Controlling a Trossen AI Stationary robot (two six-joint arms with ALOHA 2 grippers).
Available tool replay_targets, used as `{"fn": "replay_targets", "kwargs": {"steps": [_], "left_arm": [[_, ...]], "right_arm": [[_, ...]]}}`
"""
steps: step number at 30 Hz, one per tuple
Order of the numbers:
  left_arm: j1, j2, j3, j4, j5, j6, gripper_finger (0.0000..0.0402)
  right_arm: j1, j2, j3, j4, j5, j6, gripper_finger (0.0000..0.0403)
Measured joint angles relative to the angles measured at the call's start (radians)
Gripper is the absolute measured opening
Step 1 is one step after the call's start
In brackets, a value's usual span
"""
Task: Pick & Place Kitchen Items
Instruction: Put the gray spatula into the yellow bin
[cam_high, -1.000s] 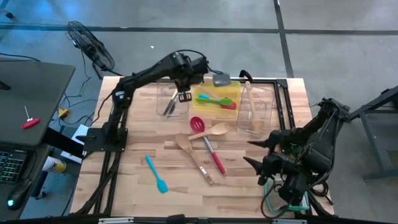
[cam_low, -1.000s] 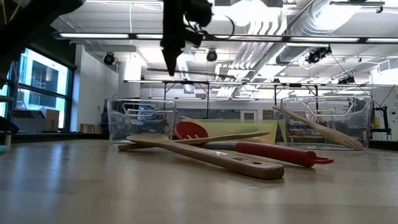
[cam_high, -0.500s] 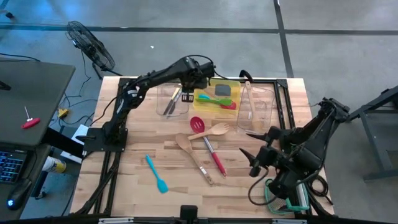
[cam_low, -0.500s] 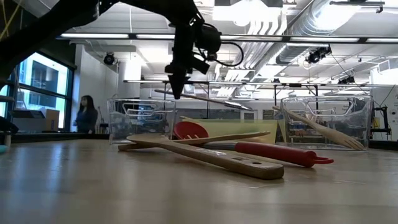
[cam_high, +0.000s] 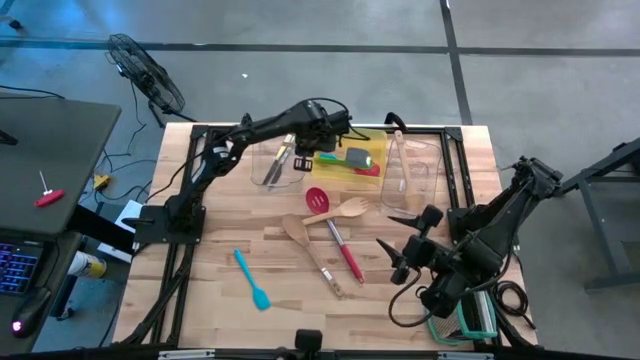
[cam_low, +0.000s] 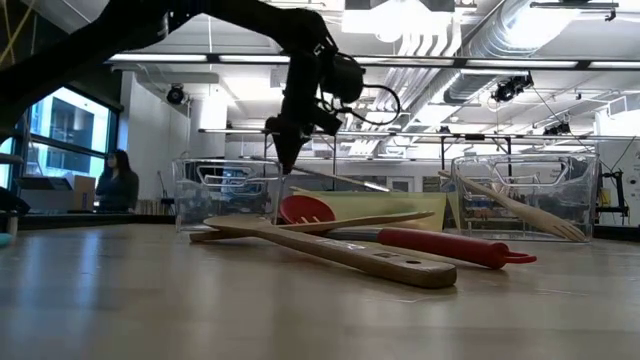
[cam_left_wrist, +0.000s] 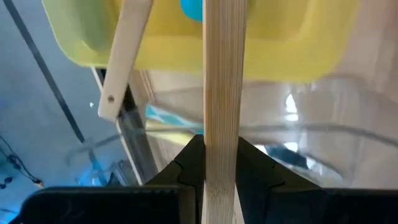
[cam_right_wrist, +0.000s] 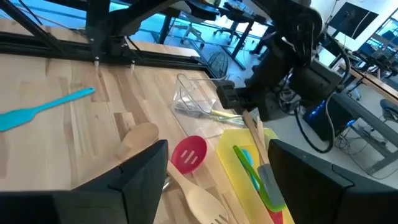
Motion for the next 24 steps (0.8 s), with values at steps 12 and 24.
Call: {"fn": "replay_targets", "kwargs": {"steps": [12,24], "left_arm": [[-0.005,0.005,0.052,0.050,0.040,0.000,0.0054],[-0.018,0.050,0.077,0.120,0.051,0.034,0.0054]], "right_arm": [[0.000,0.000,0.000,-0.005,-0.004,-0.021,0.0270],[0.000,0.000,0.000,-0.001,-0.039,-0.019,0.0270]]}}
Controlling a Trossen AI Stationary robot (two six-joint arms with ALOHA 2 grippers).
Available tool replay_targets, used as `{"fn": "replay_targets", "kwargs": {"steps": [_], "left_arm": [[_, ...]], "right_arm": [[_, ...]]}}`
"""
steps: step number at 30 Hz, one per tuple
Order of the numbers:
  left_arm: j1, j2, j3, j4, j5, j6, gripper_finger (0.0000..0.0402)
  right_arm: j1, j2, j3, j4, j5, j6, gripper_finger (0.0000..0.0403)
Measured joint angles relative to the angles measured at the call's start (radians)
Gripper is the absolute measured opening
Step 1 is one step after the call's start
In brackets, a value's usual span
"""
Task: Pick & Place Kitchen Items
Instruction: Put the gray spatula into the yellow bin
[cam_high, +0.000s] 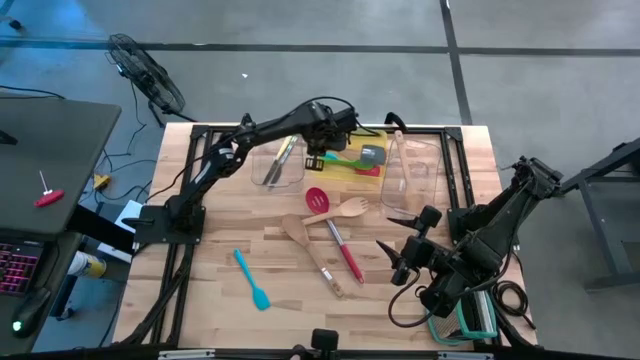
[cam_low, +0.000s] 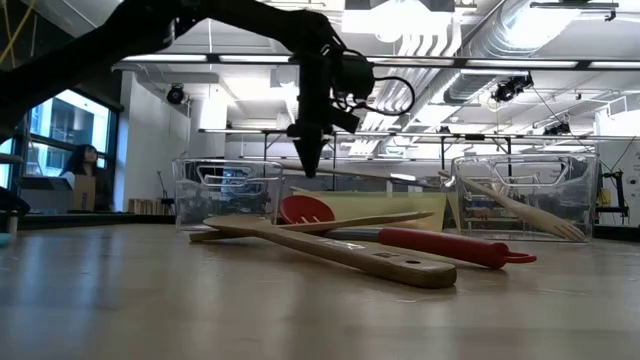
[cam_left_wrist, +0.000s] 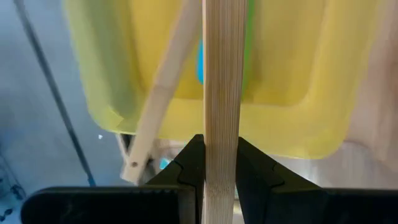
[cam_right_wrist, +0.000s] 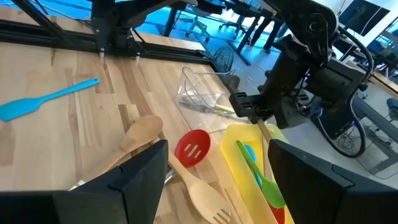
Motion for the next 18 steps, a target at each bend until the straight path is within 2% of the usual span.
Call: {"fn": "replay_targets", "kwargs": {"steps": [10,18], "left_arm": [[-0.007,0.015,0.020,0.010,0.018,0.019,0.0054],[0.000,0.015,0.020,-0.051,-0.049,-0.004,0.0054]], "right_arm": [[0.000,0.000,0.000,0.004,-0.022,0.000,0.0270],[0.000,0.000,0.000,0.014,-0.026,0.001,0.0270]]}}
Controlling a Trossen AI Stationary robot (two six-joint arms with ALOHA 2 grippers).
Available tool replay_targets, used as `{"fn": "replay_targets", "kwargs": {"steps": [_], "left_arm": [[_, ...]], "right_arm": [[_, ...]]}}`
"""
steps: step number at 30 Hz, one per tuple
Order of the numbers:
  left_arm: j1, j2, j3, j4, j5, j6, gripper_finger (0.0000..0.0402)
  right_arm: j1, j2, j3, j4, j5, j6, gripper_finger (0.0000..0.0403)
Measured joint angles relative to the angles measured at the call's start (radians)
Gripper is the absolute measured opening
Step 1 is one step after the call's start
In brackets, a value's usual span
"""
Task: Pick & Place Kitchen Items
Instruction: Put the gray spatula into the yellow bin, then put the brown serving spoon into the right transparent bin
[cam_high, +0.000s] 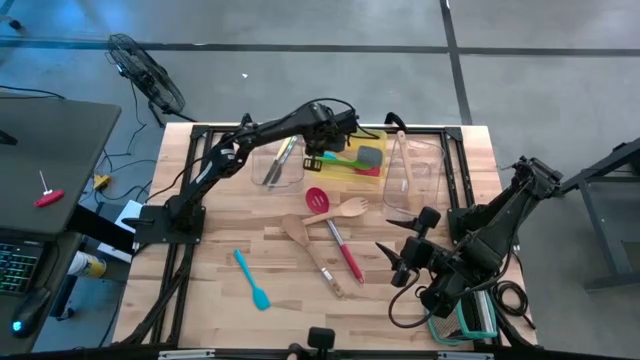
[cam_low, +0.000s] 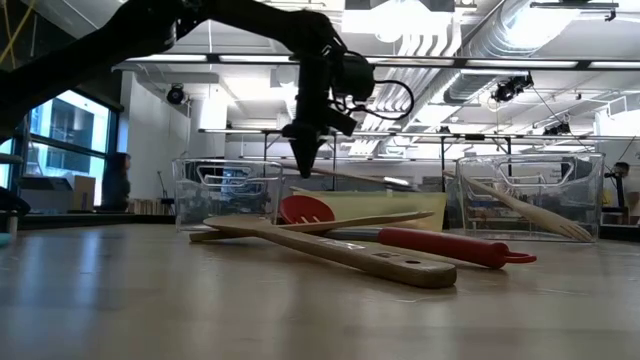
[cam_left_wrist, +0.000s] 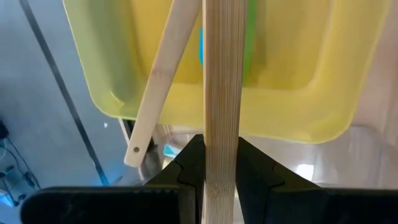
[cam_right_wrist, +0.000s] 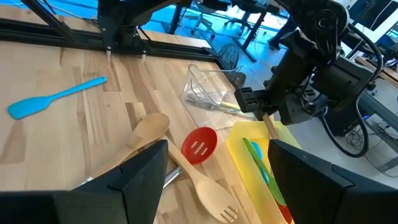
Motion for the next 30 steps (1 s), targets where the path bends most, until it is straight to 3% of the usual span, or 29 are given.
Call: {"fn": "replay_targets", "kwargs": {"steps": [11,21,30], "left_arm": [[0.008,0.006,0.000,0.015,0.028,-0.006,0.0056],[0.002,0.006,0.000,0.090,-0.022,-0.028,0.0209],[-0.100,-0.051,0.000,0.054,-0.352,-0.021,0.0242]], "right_arm": [[0.000,0.000,0.000,0.006,-0.025,0.019,0.0270],[0.000,0.000,0.000,0.006,-0.048,0.019,0.0270],[0.000,0.000,0.000,0.002,-0.048,0.003,0.0270]]}}
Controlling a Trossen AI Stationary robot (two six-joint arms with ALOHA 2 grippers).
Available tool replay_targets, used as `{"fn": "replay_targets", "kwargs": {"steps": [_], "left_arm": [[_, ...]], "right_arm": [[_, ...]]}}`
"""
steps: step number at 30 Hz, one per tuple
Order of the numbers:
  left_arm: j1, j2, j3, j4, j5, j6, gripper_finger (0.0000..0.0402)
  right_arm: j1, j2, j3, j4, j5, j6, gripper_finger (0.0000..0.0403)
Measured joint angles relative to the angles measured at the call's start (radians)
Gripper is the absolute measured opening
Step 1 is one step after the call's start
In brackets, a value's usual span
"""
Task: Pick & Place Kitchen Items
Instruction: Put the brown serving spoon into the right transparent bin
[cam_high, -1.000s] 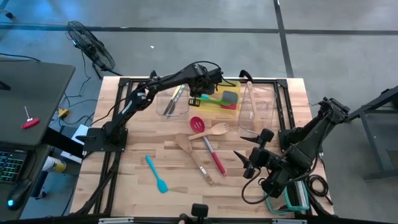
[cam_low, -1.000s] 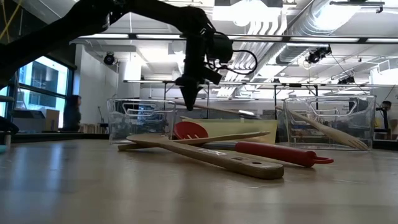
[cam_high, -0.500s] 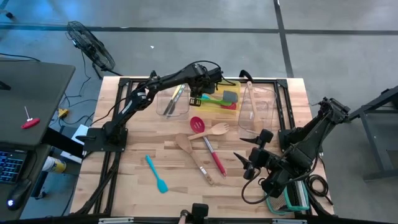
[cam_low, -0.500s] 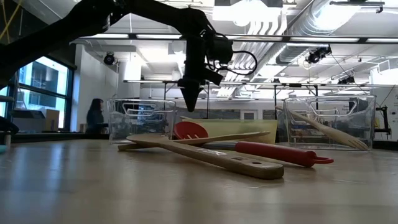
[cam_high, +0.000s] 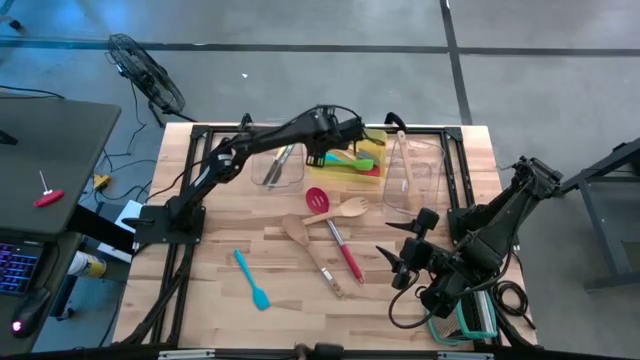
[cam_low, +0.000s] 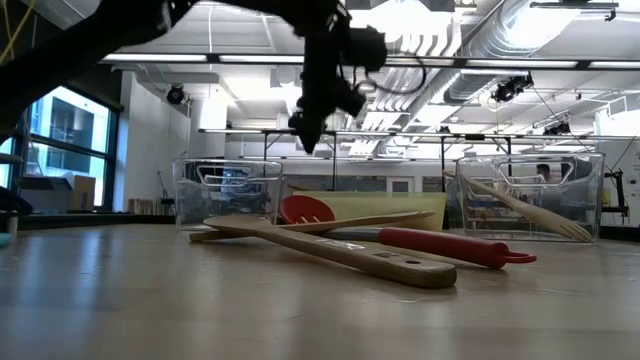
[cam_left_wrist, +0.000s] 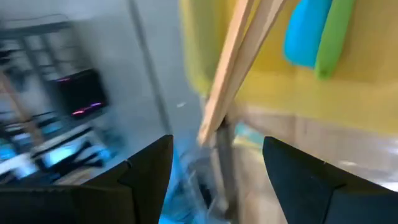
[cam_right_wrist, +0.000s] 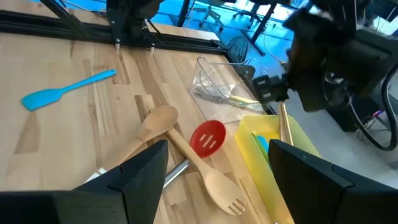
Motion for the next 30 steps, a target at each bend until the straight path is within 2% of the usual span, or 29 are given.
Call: {"fn": "replay_targets", "kwargs": {"steps": [3,6,9,11,13,16,24,30], "left_arm": [[-0.057,-0.042,0.000,-0.066,-0.021,-0.062,0.0243],[-0.114,-0.088,0.000,-0.199,0.012,-0.206,0.0243],[-0.169,-0.151,-0.026,-0.197,0.129,-0.344,0.0243],[-0.205,-0.193,-0.038,-0.218,0.271,-0.404,0.0244],[-0.243,-0.233,-0.042,-0.202,0.363,-0.458,0.0244],[-0.307,-0.259,-0.048,-0.209,0.425,-0.555,0.0244],[-0.493,-0.274,-0.050,-0.206,0.532,-0.823,0.0244],[-0.681,-0.273,-0.107,-0.208,0.530,-0.938,0.0244]], "right_arm": [[0.003,0.000,0.000,0.000,0.000,-0.012,0.0270],[0.009,0.000,0.000,0.000,-0.009,-0.014,0.0270],[0.016,0.000,0.000,0.002,-0.060,-0.012,0.0270],[0.016,0.000,0.000,0.004,-0.110,-0.011,0.0270],[0.015,0.000,0.000,0.010,-0.145,-0.006,0.0270],[0.013,0.000,0.000,0.040,-0.172,-0.009,0.0270],[0.011,0.038,0.000,0.151,-0.185,-0.016,0.0270],[-0.027,0.108,0.000,0.245,-0.258,-0.090,0.0270]]}}
